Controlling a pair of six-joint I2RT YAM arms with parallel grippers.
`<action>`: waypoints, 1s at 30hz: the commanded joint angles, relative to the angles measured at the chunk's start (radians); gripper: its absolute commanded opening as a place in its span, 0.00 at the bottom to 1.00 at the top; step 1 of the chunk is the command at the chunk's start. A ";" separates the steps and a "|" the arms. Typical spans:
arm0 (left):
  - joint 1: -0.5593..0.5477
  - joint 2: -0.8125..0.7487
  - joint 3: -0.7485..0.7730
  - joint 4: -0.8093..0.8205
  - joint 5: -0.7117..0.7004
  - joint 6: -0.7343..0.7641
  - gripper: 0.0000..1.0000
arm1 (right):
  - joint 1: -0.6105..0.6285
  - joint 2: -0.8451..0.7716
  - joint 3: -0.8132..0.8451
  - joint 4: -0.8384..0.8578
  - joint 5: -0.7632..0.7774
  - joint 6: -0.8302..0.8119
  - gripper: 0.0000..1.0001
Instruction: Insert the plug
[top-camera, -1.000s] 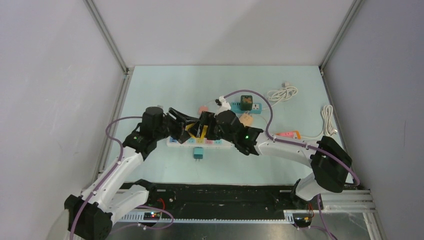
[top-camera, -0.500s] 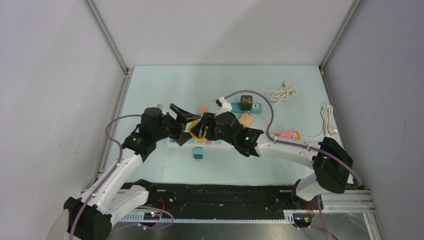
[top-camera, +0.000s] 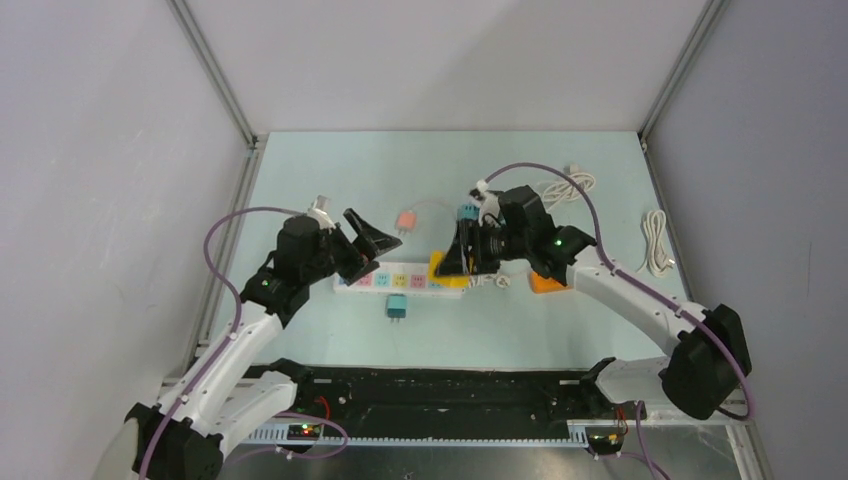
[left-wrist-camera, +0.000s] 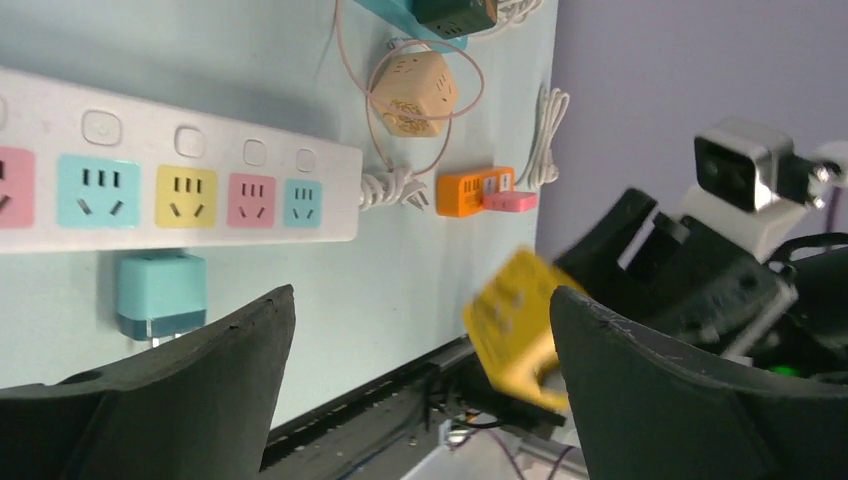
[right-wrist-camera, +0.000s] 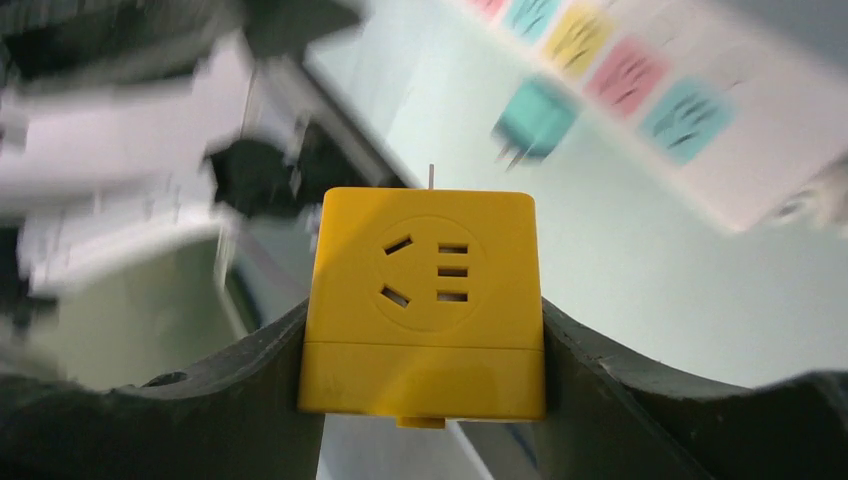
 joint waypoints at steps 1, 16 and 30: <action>0.005 -0.042 0.000 0.026 0.025 0.220 1.00 | 0.060 -0.136 0.035 -0.146 -0.434 -0.291 0.24; 0.005 -0.048 0.010 0.024 0.090 0.313 1.00 | 0.150 -0.259 0.035 -0.047 -0.670 -0.344 0.23; 0.009 -0.022 0.027 -0.157 -0.268 0.378 1.00 | 0.157 0.047 0.254 -0.481 -0.031 -0.326 0.23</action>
